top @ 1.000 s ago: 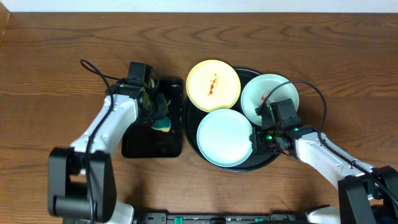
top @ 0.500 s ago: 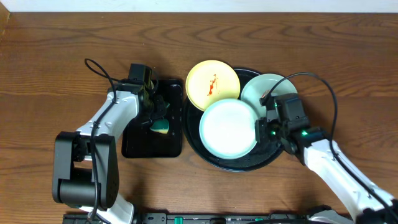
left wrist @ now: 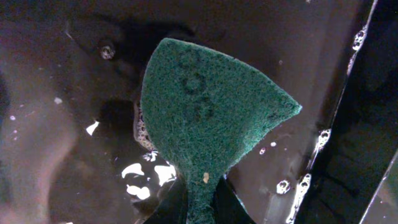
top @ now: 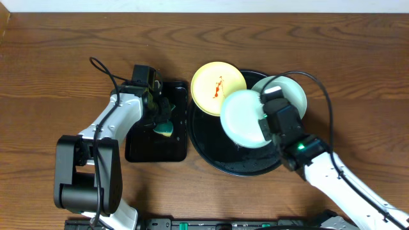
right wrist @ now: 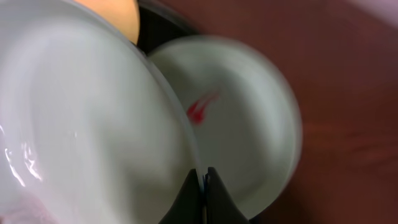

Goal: Clean dirty plates on tray and stack at the side
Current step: 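Lift the cleaned pale green plate with right gripper and carry it right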

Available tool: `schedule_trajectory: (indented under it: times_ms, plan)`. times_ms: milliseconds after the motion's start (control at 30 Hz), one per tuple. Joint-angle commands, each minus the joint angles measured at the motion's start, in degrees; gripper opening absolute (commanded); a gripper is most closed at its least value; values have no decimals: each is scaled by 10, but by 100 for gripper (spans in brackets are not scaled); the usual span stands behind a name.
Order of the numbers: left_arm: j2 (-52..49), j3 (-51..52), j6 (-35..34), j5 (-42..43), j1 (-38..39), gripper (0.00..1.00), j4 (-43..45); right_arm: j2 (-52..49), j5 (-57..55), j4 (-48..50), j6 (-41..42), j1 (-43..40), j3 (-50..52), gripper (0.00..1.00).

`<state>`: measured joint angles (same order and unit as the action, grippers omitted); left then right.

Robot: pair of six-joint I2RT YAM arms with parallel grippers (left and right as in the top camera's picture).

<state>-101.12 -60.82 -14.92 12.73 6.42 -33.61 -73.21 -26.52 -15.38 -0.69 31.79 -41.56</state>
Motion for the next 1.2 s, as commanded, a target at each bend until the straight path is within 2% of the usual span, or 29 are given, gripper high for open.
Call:
schedule_trajectory:
  times_ms: [0, 233, 467, 1100, 1167]
  plan:
    - [-14, 7, 18, -3, -2, 7, 1, 10, -150, 29, -69, 43, -19, 1]
    - [-16, 7, 18, -3, -2, 8, 2, 10, -259, 109, -206, 129, -19, 1]
    - [-16, 7, 18, -3, -2, 7, 5, 10, -327, 176, -292, 183, -19, 1]
    - [-16, 7, 18, -3, -2, 7, 5, 10, -334, 189, -289, 187, -19, 1]
    - [-16, 7, 18, -3, -2, 7, 5, 10, -335, 188, -269, 184, -19, 1]
